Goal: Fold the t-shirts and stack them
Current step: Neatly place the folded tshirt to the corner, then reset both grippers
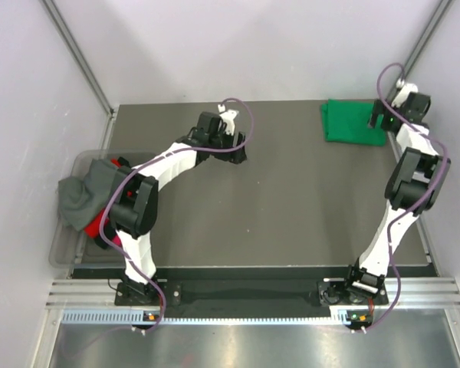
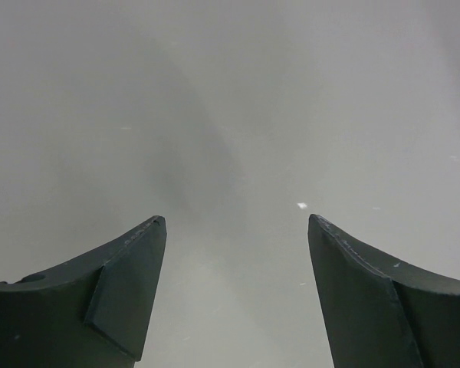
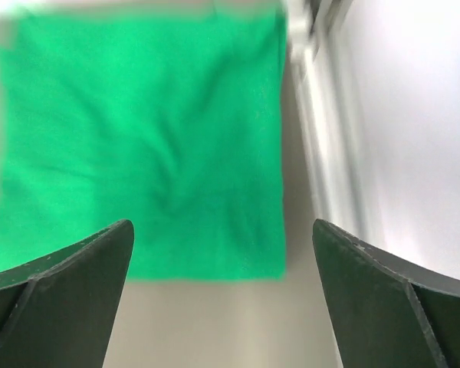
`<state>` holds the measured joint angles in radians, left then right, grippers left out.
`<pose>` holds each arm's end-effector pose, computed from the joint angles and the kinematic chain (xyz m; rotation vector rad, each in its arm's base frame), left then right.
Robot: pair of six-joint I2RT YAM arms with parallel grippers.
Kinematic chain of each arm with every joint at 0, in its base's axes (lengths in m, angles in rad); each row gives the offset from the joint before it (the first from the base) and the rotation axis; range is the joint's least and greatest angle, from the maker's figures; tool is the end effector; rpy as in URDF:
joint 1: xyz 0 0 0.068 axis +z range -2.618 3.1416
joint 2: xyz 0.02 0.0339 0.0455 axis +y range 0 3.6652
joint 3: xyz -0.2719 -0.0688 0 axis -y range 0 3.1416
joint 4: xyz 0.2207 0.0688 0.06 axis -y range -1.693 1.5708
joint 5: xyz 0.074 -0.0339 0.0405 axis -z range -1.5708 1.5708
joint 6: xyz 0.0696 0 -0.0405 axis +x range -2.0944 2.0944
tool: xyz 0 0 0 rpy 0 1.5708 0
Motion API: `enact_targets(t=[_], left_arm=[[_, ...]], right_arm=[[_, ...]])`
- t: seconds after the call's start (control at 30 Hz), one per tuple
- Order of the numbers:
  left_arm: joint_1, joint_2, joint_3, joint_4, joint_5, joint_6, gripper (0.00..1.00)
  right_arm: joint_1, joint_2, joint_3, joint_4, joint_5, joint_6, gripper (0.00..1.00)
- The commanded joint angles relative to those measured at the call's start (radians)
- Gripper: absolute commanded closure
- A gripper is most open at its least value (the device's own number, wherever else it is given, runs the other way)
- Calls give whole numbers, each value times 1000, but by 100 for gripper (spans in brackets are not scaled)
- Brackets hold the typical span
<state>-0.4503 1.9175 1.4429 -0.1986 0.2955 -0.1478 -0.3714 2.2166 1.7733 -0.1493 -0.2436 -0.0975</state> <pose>0.3927 -0.2124 0.2341 0.5063 2.2345 -0.6493 0.4964 -0.1753 0.2111 0.1540 2.1381 -0.0098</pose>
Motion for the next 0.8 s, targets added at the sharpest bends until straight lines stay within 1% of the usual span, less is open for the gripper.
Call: enact_targets(t=[0.0,0.07,0.1,0.13,0.2,0.23,0.27,0.3,0.33,0.37,0.4,0.43,0.5,0.53,0.57,0.63,0.67,0.7,0.77], left_arm=[[1,-133,37,-5,-127,103,20],[1,-162,30,-7,-166,132,20],[1,-195,15,-9,-179,163,16],[2,-210,7,-12,-188,175,14],[2,-260,-16,-16,-228,211,12],[4,-277,-45,-19,-243,217,11],[7,-294,-58,-24,-254,223,11],[16,-326,-85,-38,-269,232,10],[24,-345,-99,-45,-274,237,10],[28,-359,-105,-64,-285,241,9],[41,-370,-87,-140,-323,243,8],[50,-368,-70,-184,-332,241,7],[73,-351,-8,-293,-379,237,7],[78,-350,7,-380,-395,237,7],[84,-370,13,-413,-409,235,7],[107,-432,-50,-401,-415,258,7],[125,-510,-79,-392,-414,272,6],[133,-546,-131,-386,-418,304,5],[145,-610,-157,-416,-458,330,5]], right_arm=[[8,-323,-38,100,-14,-34,0],[20,-406,-129,58,-57,-51,0],[26,-490,-161,38,-69,-77,0],[46,-529,-223,15,-107,-94,0],[71,-619,-270,-96,-152,-134,0],[109,-647,-317,-129,-166,-130,0],[132,-670,-337,-218,-166,-133,0],[158,-710,-357,-260,-155,-128,0],[219,-725,-401,-297,-81,-122,0],[256,-744,-428,-344,-12,-75,0],[290,-777,-452,-364,47,-64,0],[337,-797,-509,-386,82,-65,0],[361,-889,-584,-363,73,-62,0],[364,-922,-663,-324,61,-56,0],[364,-954,-695,-308,61,-38,0],[405,-1015,-748,-289,61,-16,0],[408,-1029,-758,-283,63,10,0],[411,-1043,-765,-283,64,22,0],[416,-1048,-782,-283,41,19,0]])
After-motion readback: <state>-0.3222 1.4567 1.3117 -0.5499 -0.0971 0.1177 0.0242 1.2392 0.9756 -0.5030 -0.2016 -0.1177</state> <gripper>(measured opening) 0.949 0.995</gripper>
